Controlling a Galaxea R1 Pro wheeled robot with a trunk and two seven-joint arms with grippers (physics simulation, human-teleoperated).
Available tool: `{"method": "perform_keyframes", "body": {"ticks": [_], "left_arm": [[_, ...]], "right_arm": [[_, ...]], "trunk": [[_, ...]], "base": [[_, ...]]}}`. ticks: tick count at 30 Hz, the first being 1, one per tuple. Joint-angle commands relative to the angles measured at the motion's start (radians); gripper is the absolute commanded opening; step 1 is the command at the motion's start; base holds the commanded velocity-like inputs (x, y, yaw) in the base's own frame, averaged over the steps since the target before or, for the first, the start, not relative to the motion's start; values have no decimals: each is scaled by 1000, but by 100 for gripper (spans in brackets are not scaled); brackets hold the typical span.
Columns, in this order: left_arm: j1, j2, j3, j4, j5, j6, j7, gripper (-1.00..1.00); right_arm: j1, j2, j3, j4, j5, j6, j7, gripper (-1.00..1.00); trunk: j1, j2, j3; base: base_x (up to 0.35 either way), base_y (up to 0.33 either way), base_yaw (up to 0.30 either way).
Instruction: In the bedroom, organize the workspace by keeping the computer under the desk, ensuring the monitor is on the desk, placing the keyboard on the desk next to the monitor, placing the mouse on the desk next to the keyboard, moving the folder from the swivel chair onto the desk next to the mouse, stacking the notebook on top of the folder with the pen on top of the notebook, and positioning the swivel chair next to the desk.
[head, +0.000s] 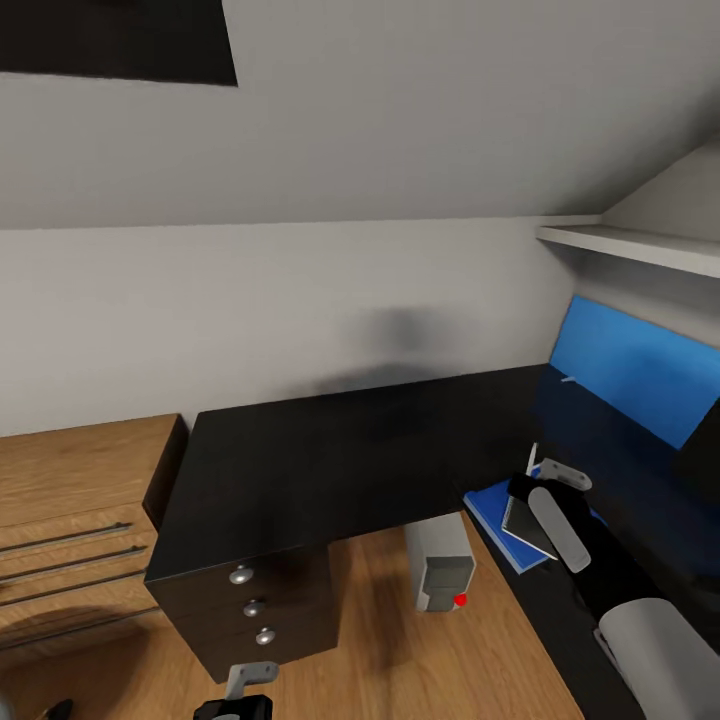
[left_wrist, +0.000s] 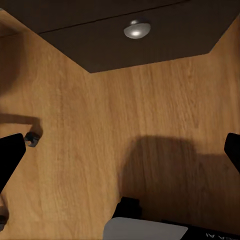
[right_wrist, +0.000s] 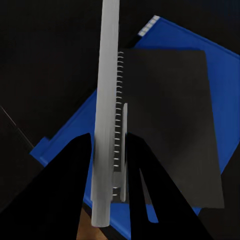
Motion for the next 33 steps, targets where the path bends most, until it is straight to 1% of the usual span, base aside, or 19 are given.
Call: {"method": "perform_keyframes", "body": {"ticks": [1, 14, 17, 18, 20, 21, 28, 30, 33], "left_arm": [[-2, 1, -8, -4, 10, -7, 5, 100], [-2, 1, -9, -4, 10, -7, 5, 100], [-2, 1, -9, -4, 9, -8, 5, 100], [-2, 1, -9, -4, 9, -8, 4, 100], [-2, 1, -9, -4, 9, -8, 4, 100], [-2, 1, -9, -4, 9, -8, 4, 100], [-2, 1, -9, -4, 9, -8, 3, 100], [-2, 1, -9, -4, 9, -8, 3, 100], [-2, 1, -10, -4, 9, -8, 4, 100]], "right_arm": [[-1, -1, 5, -1, -7, 2, -8, -100], [0, -3, 9, 0, -3, -4, -8, -100], [-1, -18, 6, 32, -5, -4, -2, -100], [-1, -30, 4, 63, -5, -4, 20, -100], [-2, -51, 3, 130, -4, -5, 112, -100], [-2, -54, 3, 143, -4, -6, 127, -100], [-5, -62, 2, 205, -4, -15, 153, -100], [-6, -69, 2, 223, -4, -42, 156, -100], [-6, -73, 3, 230, -4, -55, 157, -100]], "trunk": [[0, -1, -1], [0, -1, -1], [0, -1, -1], [0, -1, -1], [0, -1, -1], [0, -1, -1], [0, -1, -1], [0, -1, -1], [0, -1, -1]], "base": [[0, 0, -5], [0, 0, -1], [0, 0, 0], [0, 0, 0], [0, 0, 0], [0, 0, 0], [0, 0, 0], [0, 0, 0], [0, 0, 0]]}}
